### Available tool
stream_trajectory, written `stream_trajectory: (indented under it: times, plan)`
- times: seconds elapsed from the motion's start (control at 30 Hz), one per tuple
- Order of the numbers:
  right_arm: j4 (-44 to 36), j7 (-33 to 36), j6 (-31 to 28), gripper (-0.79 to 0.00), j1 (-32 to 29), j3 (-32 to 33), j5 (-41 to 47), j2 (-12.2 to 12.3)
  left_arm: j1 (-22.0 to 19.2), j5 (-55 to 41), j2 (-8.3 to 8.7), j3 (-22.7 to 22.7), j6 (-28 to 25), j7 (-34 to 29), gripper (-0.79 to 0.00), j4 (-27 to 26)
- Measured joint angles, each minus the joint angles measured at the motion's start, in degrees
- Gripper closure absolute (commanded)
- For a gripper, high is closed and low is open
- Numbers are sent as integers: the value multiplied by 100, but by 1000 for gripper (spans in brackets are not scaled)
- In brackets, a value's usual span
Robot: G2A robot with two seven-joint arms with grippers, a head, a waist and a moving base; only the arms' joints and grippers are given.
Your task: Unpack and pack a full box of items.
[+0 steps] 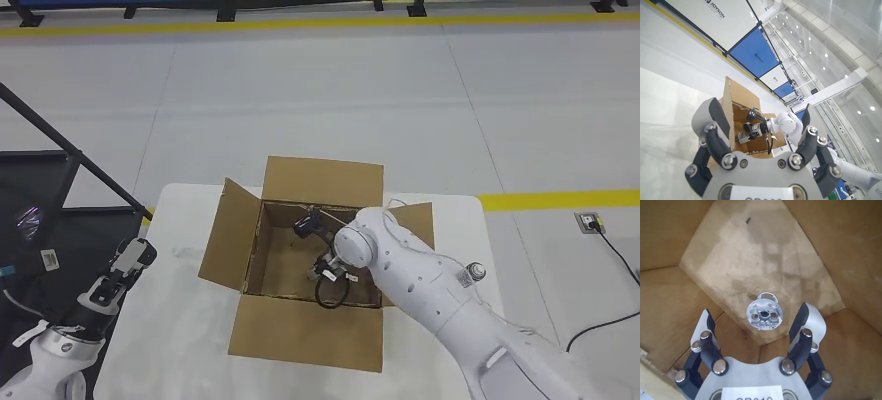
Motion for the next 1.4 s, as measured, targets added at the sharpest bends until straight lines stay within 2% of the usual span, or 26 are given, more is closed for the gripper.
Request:
stream_trajectory:
  times: [0.03, 0.13, 0.2, 0.23, 0.27, 0.3, 0.33, 0.37, 0.53, 0.67, 0.8, 0.9, 1.0, 1.1, 1.17, 1.27, 1.4]
  plan:
    - [119, -55, -21, -699, 16, -28, 25, -50, 0, 0, 0, 0, 0, 0, -785, 0]
    - [369, -112, 130, -533, 58, -141, -120, -159, 0, 0, 0, 0, 0, 0, -785, 0]
    - [477, -138, 336, -520, 71, -223, -271, -226, 0, 0, 0, 0, 0, 0, -785, 0]
    - [542, -150, 440, -483, 70, -260, -325, -270, 0, 0, 0, 0, 0, 0, -785, 0]
    - [593, -152, 477, -385, 70, -275, -333, -300, 0, 0, 0, 0, 0, 0, -785, 0]
    - [654, -138, 494, -345, 74, -285, -333, -328, 0, 0, 0, 0, 0, 0, -785, 0]
    - [745, -106, 515, -240, 89, -296, -334, -364, 0, 0, 0, 0, 0, 0, -785, 0]
    - [804, -98, 521, 0, 100, -301, -334, -390, 0, 0, 0, 0, 0, 0, -785, 0]
    - [976, -241, 338, 0, 160, -305, -368, -495, 0, 0, 0, 0, 0, 0, -785, 0]
    - [863, -398, 115, 0, 243, -134, -240, -479, 0, 0, 0, 0, 0, 0, -785, 0]
    - [384, -479, -127, 0, 273, 174, -219, -299, 0, 0, 0, 0, 0, 0, -785, 0]
    - [-386, -301, -14, 0, 151, 514, -412, -45, 0, 0, 0, 0, 0, 0, -785, 0]
    - [-1708, 76, 308, 0, -301, 1044, -827, 323, 0, 0, 0, 0, 0, 0, -785, 0]
    - [-3602, 680, 709, 0, -1217, 1822, -1541, 762, 0, 0, 0, 0, 0, 0, -785, 0]
    - [-5026, 1085, 865, 0, -2057, 2459, -2089, 1033, 0, 0, 0, 0, 0, 0, -785, 0]
    - [-6746, 1270, 933, 0, -3248, 3331, -2695, 1286, 0, 0, 0, 0, 0, 0, -785, 0]
    - [-8195, 1021, 1121, 0, -4508, 4301, -3101, 1438, 0, 0, 0, 0, 0, 0, -785, 0]
